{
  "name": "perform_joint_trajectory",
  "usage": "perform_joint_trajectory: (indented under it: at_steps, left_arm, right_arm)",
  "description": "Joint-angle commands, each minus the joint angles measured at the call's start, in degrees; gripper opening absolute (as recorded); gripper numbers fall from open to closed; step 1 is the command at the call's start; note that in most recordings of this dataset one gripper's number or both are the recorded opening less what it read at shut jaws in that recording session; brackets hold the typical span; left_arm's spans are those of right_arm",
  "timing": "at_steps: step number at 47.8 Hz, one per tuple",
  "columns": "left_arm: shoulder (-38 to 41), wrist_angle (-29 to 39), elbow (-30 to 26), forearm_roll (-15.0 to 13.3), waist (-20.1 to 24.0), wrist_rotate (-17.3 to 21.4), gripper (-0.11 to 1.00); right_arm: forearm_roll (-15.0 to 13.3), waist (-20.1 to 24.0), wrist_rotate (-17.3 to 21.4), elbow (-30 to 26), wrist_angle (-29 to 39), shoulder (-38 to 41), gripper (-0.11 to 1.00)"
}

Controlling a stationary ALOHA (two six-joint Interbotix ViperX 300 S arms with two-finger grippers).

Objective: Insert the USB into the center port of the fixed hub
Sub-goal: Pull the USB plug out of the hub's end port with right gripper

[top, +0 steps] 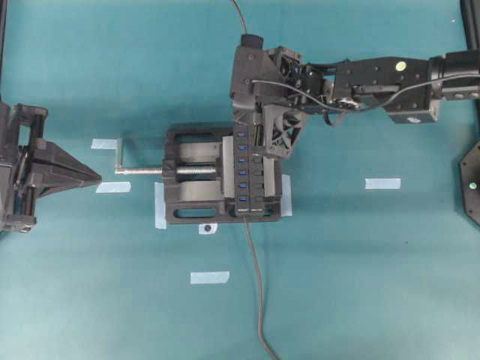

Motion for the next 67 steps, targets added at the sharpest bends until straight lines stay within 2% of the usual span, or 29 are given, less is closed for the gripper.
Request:
perform_joint_trajectory:
  at_steps: [1,8,37,67]
  left_arm:
    - [0.18,-0.26,-0.70,0.09,-0.18,0.00,0.00]
    - [0.26,-0.26,-0.70,0.09,-0.18,0.00,0.00]
    - [0.26,-0.26,-0.62,0.09,-0.18,-0.09,0.00]
    - [0.26,-0.26,-0.18,0.09,-0.18,-0.44,0.00]
  right_arm:
    - [0.09,0.00,0.09,-1.76,1.58,-2.29,0.09]
    - [0.18,0.09,0.18,-2.20,4.04,-2.81,0.09]
    - [2.64,0.88,0.35,-2.20,3.69,-4.04,0.09]
    - [2.90,2.72,1.32,-2.99,5.27,-5.89,0.09]
